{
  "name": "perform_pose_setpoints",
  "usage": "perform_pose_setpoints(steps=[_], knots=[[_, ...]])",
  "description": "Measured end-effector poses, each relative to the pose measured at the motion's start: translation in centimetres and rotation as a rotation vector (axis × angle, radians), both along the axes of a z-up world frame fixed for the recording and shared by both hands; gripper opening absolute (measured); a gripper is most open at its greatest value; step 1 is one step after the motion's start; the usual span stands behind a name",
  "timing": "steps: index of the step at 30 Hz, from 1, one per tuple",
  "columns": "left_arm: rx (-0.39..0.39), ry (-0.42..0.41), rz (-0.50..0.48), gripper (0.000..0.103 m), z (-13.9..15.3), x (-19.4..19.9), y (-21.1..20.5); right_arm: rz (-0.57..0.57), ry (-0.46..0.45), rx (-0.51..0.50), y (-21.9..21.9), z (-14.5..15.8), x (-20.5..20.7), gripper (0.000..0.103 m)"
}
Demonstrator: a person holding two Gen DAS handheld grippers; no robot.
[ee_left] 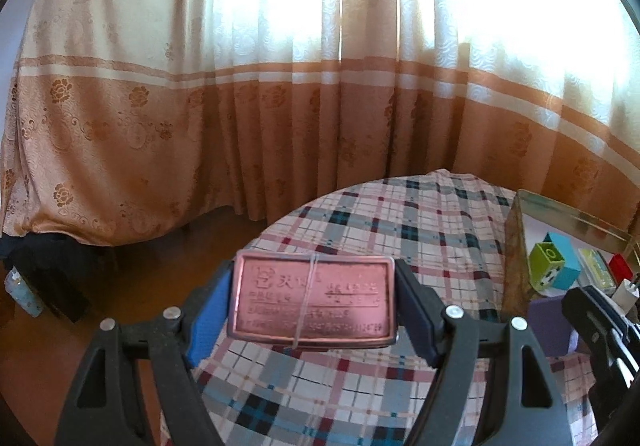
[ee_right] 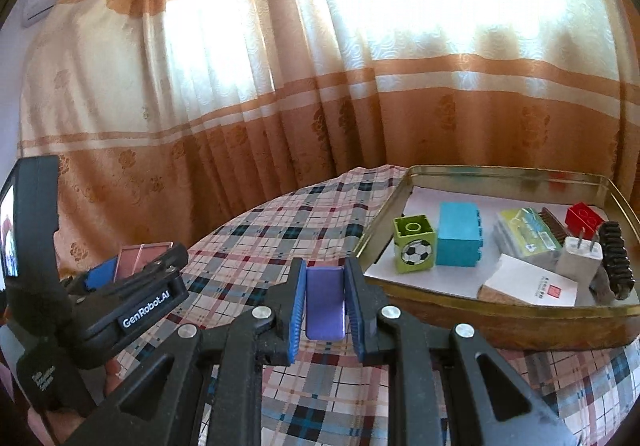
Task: Organize rigid objects
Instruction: 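Carry the copper plate and purple block over the gold tray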
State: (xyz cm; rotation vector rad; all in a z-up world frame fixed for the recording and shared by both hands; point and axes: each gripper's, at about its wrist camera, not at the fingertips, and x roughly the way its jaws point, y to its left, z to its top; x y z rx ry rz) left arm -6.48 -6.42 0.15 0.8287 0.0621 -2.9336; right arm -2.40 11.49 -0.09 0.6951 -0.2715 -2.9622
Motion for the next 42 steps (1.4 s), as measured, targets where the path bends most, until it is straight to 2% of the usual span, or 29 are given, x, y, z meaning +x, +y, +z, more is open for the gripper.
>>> perform_pose_setpoints(steps=[6,14,26,35,42], knots=[[0.038,-0.032,-0.011,0.077,-0.4,0.3,0.2,-0.013,0.040,0.046,0.3,0.6,1.1,0.022],[0.035,-0.028,-0.024,0.077,-0.3,0.7,1.1,-0.064,0.040,0.023,2.9,1.0,1.8,0.022],[0.041,-0.031,-0.036,0.077,-0.3,1.1,1.9,-0.179,0.074,0.065,7.7,1.2,3.6,0.022],[0.033,-0.027,-0.039,0.077,-0.2,1.2,2.4,-0.185,0.111,0.098,8.1,1.7,5.0,0.022],[0.064,-0.025,-0.109,0.077,0.6,1.8,4.2,-0.192,0.119,0.127,8.4,1.8,5.6,0.022]])
